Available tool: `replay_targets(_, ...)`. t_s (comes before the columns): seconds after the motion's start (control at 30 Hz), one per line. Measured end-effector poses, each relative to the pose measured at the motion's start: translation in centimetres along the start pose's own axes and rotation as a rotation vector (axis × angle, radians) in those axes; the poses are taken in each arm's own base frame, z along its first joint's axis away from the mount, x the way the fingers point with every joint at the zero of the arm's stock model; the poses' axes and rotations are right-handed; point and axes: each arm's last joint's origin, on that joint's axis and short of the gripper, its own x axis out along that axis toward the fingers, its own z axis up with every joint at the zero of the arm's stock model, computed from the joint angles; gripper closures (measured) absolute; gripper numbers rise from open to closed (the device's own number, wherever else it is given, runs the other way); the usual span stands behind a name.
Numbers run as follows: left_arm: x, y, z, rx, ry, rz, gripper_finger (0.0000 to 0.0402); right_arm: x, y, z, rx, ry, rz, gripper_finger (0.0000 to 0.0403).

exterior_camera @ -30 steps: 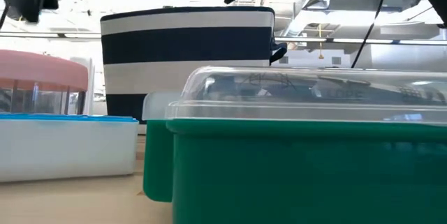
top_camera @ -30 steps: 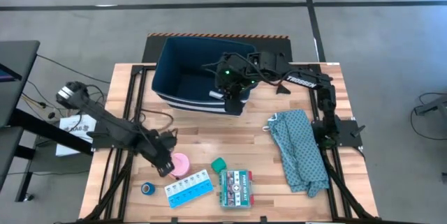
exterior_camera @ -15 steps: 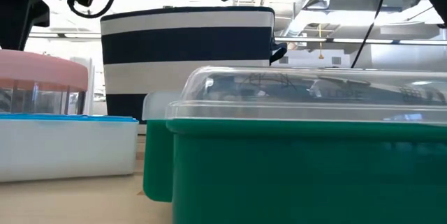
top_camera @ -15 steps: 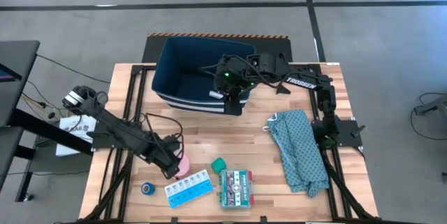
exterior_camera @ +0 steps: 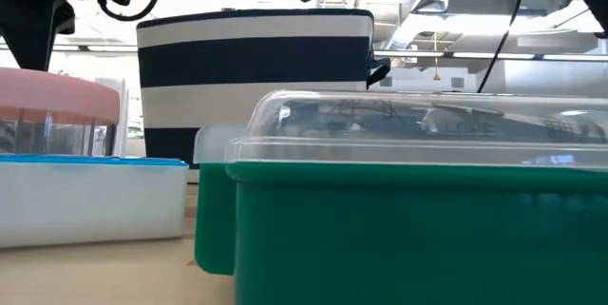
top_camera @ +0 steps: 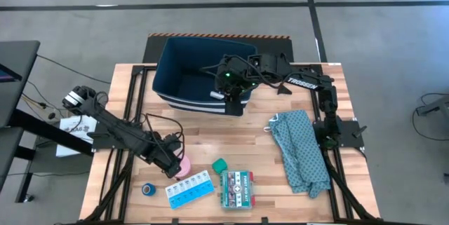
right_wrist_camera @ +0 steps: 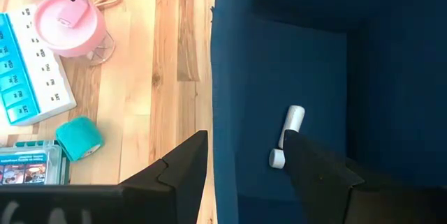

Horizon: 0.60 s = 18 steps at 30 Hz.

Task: Pick & place medical supplies in basket/bin
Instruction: Put the pink tumbler into the laundry organizer

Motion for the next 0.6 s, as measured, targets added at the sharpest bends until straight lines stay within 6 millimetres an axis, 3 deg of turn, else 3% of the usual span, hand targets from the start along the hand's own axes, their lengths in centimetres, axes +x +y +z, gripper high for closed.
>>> replay_targets(0.27, 0.8, -0.3, 0.0, -0.002, 0.01, 0.005, 0.0303, 0.0, 0.0, 0.0, 0.024, 0.001, 0.0, 0.0222)
replay_targets(0.6, 2.0, -0.2, -0.1, 0.055, 0.028, 0.049, 0.03, 0.0, 0.1, 0.0, 0.023, 0.002, 0.002, 0.022)
